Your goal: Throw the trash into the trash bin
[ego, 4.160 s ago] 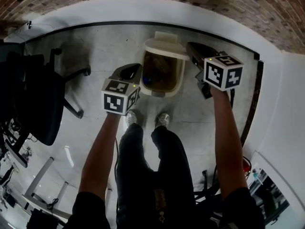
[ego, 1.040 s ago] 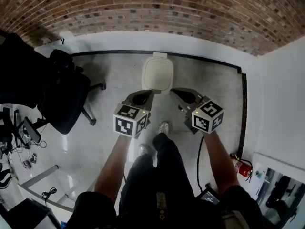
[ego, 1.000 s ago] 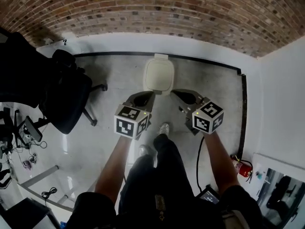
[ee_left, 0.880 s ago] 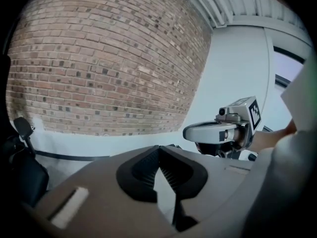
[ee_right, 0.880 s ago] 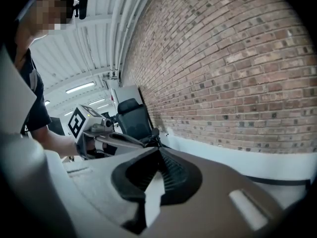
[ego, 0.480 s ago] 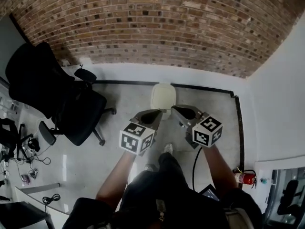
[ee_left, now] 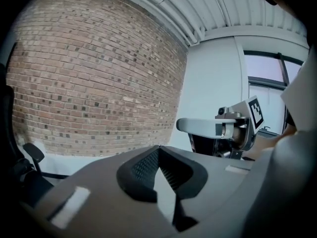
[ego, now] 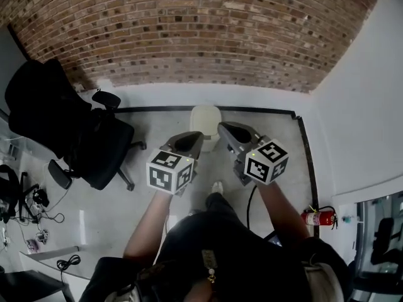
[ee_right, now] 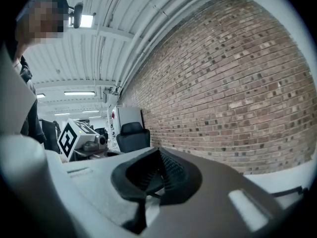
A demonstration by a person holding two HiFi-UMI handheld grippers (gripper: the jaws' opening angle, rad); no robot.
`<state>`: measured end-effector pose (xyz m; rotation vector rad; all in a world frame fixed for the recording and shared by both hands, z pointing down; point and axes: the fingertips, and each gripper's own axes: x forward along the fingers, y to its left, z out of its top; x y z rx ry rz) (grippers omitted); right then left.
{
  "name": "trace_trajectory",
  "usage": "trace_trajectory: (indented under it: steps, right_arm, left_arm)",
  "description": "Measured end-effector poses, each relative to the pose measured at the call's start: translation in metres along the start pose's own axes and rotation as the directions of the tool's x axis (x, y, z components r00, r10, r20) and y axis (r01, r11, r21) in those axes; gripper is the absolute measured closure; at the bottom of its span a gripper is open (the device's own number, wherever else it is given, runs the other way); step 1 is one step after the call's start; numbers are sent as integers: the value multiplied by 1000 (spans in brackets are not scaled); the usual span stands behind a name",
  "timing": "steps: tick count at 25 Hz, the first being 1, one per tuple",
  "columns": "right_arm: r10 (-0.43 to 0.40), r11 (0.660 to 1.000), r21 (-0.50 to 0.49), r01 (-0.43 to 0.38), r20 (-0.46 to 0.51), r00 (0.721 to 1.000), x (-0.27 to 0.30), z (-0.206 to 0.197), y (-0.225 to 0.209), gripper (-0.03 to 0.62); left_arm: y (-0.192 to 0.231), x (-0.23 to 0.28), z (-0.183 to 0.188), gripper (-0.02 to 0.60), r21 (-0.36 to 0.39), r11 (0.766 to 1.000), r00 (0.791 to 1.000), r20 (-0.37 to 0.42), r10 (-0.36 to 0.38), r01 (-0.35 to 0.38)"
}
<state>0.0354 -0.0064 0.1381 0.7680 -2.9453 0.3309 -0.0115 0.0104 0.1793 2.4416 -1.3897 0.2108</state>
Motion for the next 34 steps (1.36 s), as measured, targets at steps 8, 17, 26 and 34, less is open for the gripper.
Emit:
trace_trajectory:
  steps: [8,17,26,34]
  right_arm:
    - [4,1000,-29,-4,15,1000,-8,9,16,591]
    - [-7,999,-31,8,24,1000,-12,10,19,591]
    - [-17,999,-33,18,41,999,-17,17,16,591]
    - [-16,999,-35,17,50,999,-21,19,14,591]
  left_arm:
    - [-11,-12,6,575,10,1000,1000,30,-2,2]
    - [-9,-22,14,575,9,1000,998,59,7,-7]
    - [-9,-22,25,574,19,1000,996,84,14,-15]
    - [-15,-19,30,574,32,999,995,94,20,-23]
